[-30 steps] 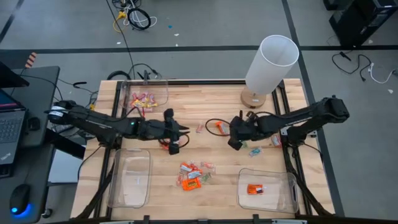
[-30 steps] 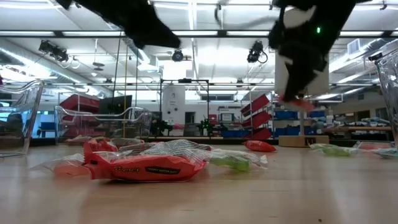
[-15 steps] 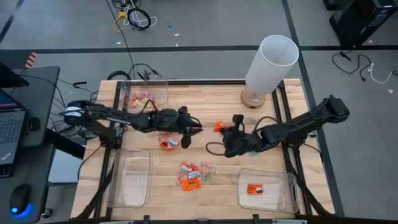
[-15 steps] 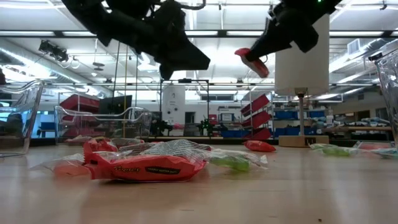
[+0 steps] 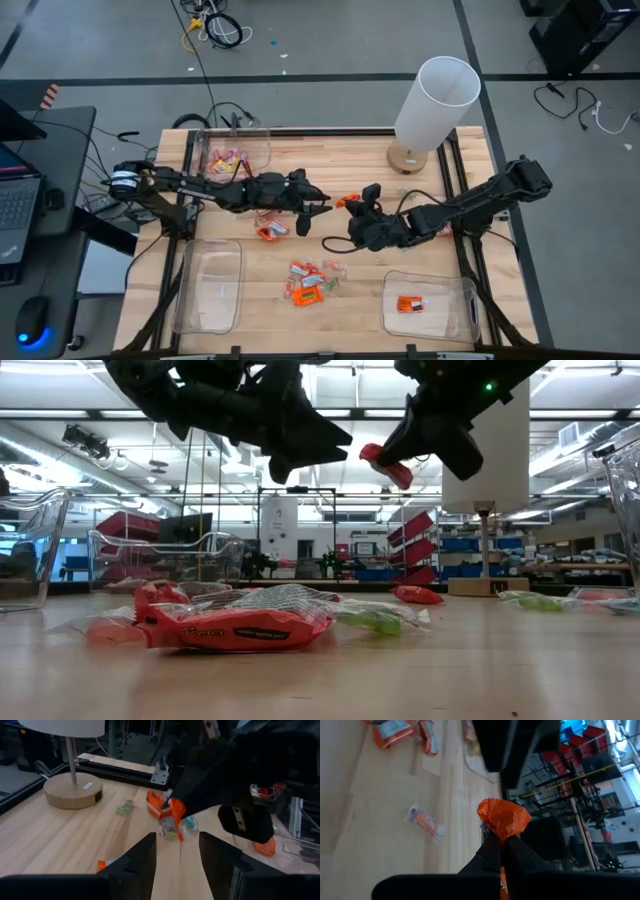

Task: Sort candy
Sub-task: Put the chocolate into the bottom right transparent bin

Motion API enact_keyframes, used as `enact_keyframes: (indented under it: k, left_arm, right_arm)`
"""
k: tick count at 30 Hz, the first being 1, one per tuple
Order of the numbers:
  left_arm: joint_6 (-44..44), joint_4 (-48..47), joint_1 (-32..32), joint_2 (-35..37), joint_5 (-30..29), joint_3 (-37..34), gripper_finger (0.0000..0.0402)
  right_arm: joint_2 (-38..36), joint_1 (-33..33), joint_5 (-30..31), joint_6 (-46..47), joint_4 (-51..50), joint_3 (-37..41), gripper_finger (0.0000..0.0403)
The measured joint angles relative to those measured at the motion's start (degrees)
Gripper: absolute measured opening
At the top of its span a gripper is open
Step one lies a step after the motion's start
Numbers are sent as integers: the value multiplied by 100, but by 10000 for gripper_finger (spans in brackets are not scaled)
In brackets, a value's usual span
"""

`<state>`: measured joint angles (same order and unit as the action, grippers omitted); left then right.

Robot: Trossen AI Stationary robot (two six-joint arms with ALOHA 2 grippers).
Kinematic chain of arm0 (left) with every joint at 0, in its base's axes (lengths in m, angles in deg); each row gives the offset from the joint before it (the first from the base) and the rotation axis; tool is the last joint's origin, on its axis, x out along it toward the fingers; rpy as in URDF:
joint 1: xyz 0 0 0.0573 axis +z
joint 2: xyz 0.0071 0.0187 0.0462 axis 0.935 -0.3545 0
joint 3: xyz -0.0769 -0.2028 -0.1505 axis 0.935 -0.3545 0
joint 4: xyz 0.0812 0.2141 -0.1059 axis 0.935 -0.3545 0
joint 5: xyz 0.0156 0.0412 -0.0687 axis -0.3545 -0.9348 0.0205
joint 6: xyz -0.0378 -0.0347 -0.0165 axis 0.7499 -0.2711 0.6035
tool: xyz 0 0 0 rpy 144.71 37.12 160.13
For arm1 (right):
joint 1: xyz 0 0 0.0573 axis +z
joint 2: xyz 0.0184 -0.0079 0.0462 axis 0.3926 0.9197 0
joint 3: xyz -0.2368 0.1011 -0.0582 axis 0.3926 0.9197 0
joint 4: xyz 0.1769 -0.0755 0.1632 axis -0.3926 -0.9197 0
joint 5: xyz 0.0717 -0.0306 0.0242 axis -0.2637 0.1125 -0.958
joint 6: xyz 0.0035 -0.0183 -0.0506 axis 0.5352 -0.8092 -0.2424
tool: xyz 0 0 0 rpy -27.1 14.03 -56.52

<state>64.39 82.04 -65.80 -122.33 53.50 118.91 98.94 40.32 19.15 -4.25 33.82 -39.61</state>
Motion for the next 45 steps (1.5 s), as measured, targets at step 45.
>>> enact_keyframes:
  k: [45]
  left_arm:
    - [-298, 779, 60, 0, -1, 2, 7]
  right_arm:
    - [-5, 38, 289, -1224, 1110, 0, 5]
